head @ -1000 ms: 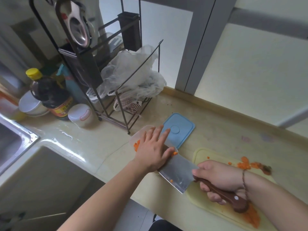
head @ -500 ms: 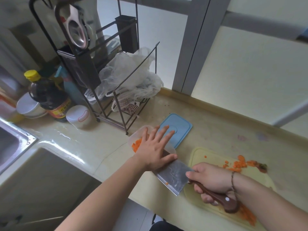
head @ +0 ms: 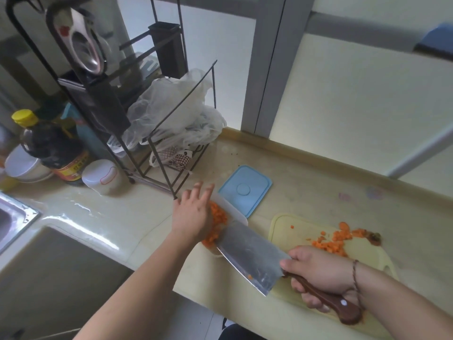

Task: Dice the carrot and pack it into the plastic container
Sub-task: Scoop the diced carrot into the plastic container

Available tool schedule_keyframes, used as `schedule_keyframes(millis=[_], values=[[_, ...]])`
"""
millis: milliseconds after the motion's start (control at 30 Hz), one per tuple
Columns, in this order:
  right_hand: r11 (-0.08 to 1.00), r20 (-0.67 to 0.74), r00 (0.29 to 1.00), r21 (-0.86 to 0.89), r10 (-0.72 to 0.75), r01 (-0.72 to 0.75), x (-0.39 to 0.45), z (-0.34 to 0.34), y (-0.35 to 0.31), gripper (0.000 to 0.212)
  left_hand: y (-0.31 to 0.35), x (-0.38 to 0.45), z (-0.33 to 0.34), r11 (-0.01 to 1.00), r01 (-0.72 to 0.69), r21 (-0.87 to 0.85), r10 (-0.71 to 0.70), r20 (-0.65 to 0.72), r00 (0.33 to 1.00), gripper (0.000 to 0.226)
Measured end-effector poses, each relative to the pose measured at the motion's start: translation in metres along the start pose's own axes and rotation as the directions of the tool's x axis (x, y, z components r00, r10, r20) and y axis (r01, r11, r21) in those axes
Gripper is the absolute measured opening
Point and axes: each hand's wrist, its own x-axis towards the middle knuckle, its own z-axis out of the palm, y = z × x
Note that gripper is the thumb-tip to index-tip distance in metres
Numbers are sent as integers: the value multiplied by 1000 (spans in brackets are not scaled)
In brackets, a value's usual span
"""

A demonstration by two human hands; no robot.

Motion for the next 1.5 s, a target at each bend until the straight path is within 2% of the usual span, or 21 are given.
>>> schedule_keyframes(millis=[133,267,333,467,600,733,833,900,933,1033,1133,1200,1267,1300,1400,1500], values=[[999,-18,999,30,-38,39,1,2,5,20,2,0,-1,997,42,-65,-43,-9,999,56],[994,-66,992,7,-110,111,4,1,15,19,2,-14,0,999,0,-40,2,32,999,96],[991,-55,990,26,-127,128,5,0,17,20,5,-19,3,1000,-18,15,17,54,998,104],[986,-10,989,76,-147,147,-1,-5,20,19,7,-19,4,999,17,27,-18,49,999,96],[980,-36,984,88,-175,178,-7,-12,27,19,5,-20,5,1000,23,-7,-23,-13,1000,82],[944,-202,922,-77,-331,322,-10,-11,39,27,6,-26,9,980,161,-113,-173,-104,979,76],[909,-352,854,22,-383,416,-13,-15,76,33,9,-33,15,964,184,-193,-232,-269,935,66],[882,-505,756,-22,-416,471,-20,-27,118,33,21,-40,17,965,136,-225,-221,-412,884,61],[877,-572,710,-33,-410,480,-26,-35,142,31,32,-44,16,971,65,-230,-171,-478,861,58],[872,-739,621,96,-260,480,-39,-56,220,19,84,-59,25,940,-291,-177,147,-560,816,51],[837,-854,520,272,-18,475,-37,-65,279,10,146,-68,50,803,-569,-176,470,-398,787,51],[830,-864,495,341,92,441,-28,-66,302,24,186,-66,71,731,-641,-235,590,-254,766,52],[849,-866,486,339,113,405,-25,-67,315,29,222,-55,86,712,-641,-288,631,-139,763,53],[860,-855,505,342,118,379,-26,-66,316,28,236,-48,92,718,-630,-296,640,-78,765,55],[849,-850,520,332,81,410,-20,-63,324,14,265,-31,105,745,-616,-256,654,99,750,67],[861,-863,501,296,56,414,-12,-56,325,30,272,-25,116,748,-631,-207,661,145,736,73]])
